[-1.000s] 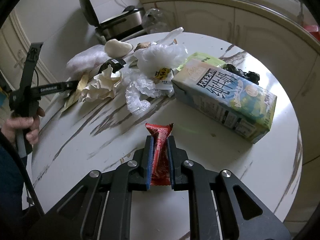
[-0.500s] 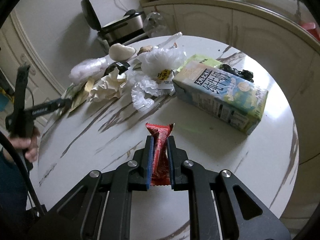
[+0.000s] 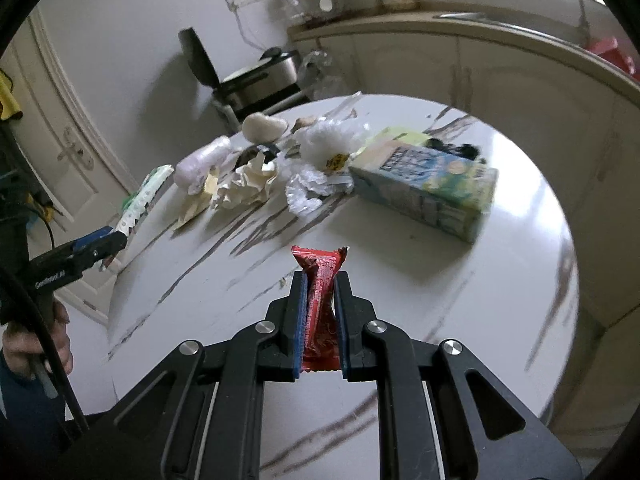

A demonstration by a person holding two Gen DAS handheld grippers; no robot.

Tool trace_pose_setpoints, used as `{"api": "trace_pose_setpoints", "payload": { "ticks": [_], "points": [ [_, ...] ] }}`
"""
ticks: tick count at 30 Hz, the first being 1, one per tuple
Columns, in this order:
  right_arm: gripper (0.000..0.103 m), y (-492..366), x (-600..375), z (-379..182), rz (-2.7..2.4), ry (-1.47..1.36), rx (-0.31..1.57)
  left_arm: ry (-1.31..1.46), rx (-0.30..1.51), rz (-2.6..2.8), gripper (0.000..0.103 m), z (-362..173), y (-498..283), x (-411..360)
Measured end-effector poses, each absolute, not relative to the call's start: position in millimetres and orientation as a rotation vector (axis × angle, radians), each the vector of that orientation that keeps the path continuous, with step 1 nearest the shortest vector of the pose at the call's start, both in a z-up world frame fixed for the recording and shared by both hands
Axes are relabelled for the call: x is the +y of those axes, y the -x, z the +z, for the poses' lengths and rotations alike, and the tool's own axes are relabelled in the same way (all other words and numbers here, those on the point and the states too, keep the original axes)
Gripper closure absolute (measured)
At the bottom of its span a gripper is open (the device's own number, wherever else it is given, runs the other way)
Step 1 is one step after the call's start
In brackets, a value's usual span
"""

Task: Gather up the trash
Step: 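Carry both held items over to the blue-grey trash bin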

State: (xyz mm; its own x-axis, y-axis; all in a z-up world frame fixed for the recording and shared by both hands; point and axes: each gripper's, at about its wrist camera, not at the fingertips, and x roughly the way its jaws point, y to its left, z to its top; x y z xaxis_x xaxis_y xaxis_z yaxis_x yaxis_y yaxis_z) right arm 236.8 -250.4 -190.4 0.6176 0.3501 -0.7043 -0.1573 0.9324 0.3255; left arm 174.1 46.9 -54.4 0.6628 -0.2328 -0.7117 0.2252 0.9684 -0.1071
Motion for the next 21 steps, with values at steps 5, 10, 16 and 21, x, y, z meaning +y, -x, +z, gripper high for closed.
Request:
{"api": "trace_pose_setpoints", "payload": {
  "ticks": [5, 10, 16, 21],
  "points": [
    [0.09, -214, -281, -179, 0.258, -0.276, 0.805, -0.027, 0.767, -0.383, 0.048, -39, -156, -8],
    [0.09, -188, -329, -171, 0.191, -0.314, 0.758, -0.062, 0.742, -0.519, 0.048, -34, -146, -74],
    [0.09, -153, -404, -166, 0.065, -0.352, 0.714, -0.132, 0.745, -0.705, 0.048, -47, -142, -172],
    [0.09, -122, -475, -187, -0.069, -0.412, 0.723, -0.191, 0.815, -0.839, 0.048, -88, -144, -251]
  ]
}}
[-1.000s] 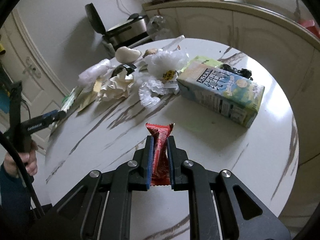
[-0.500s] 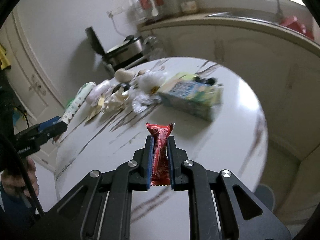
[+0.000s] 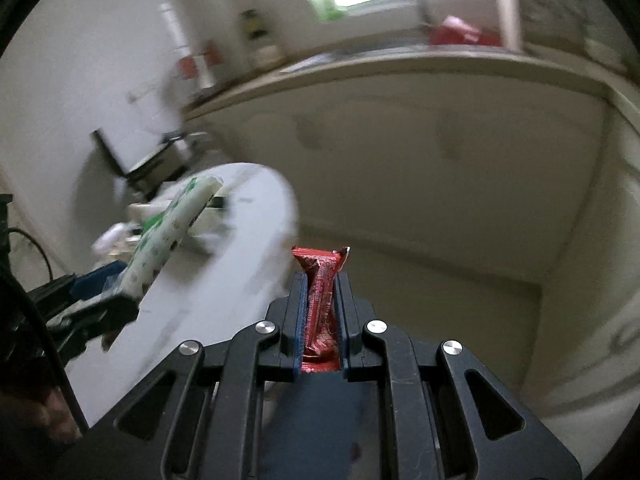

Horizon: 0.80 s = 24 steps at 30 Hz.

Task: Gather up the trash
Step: 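Carry both held items over to the blue-grey trash bin, then open the right tool over the bin while the left tool releases the green bag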

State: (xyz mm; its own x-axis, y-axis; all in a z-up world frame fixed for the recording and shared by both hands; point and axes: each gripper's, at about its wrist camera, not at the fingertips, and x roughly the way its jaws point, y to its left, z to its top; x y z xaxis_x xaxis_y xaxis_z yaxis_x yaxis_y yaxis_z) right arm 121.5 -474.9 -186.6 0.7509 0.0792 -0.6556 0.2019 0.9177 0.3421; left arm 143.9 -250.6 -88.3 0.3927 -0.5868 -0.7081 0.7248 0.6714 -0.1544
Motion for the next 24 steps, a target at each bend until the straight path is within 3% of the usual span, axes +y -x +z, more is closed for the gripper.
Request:
{"api": "trace_pose_setpoints", "payload": {
  "ticks": [16, 21, 24],
  "points": [
    [0.09, -106, -598, -443, -0.215, -0.781, 1.052, -0.388, 1.281, -0.916, 0.047, -320, -211, -433],
    [0.081, -115, -605, -482, -0.224, -0.829, 1.081, -0.391, 1.374, -0.878, 0.045, -371, -250, -456],
    [0.057, -113, -608, -497, -0.231, -0.852, 1.095, -0.403, 1.361, -0.838, 0.043, -389, -270, -463]
  ]
}}
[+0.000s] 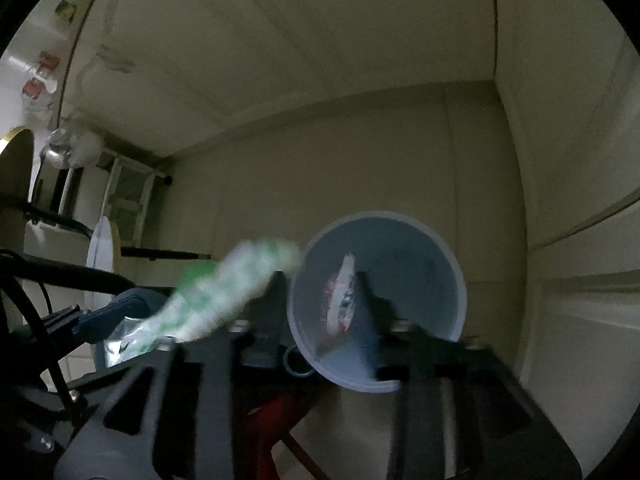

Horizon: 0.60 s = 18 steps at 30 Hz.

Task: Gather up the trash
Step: 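Open the right tool over the bin while the left tool releases the green bag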

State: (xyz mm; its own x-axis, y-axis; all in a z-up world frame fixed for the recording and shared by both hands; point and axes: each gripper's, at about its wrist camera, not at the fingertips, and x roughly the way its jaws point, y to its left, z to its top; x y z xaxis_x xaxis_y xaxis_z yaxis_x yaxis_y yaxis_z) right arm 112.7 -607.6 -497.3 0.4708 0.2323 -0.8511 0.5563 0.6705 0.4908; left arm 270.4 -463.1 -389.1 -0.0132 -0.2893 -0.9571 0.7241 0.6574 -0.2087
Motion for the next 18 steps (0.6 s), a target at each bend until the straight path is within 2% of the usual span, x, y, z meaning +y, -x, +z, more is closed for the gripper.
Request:
{"api": "trace_pose_setpoints", "payload": {
  "ticks": [2, 3, 5, 7, 12, 18],
  "points": [
    [0.039, -111, -608, -507, -0.243, -0.858, 1.108, -0.42, 1.358, -0.822, 0.038, -397, -284, -469],
    [0.035, -111, -608, -511, -0.249, -0.872, 1.11, -0.427, 1.349, -0.814, 0.034, -398, -287, -469],
    [0.011, -104, -611, -514, -0.264, -0.894, 1.106, -0.436, 1.321, -0.798, 0.032, -398, -296, -471],
    [0.0, -94, -614, -516, -0.3, -0.92, 1.094, -0.451, 1.291, -0.787, 0.031, -396, -299, -472],
    [0.0, -89, -610, -506, -0.359, -0.926, 1.088, -0.49, 1.142, -0.761, 0.026, -378, -310, -470],
    [0.0, -80, -610, -448, -0.404, -0.885, 1.003, -0.453, 0.95, -0.759, 0.024, -336, -325, -462]
  ]
}}
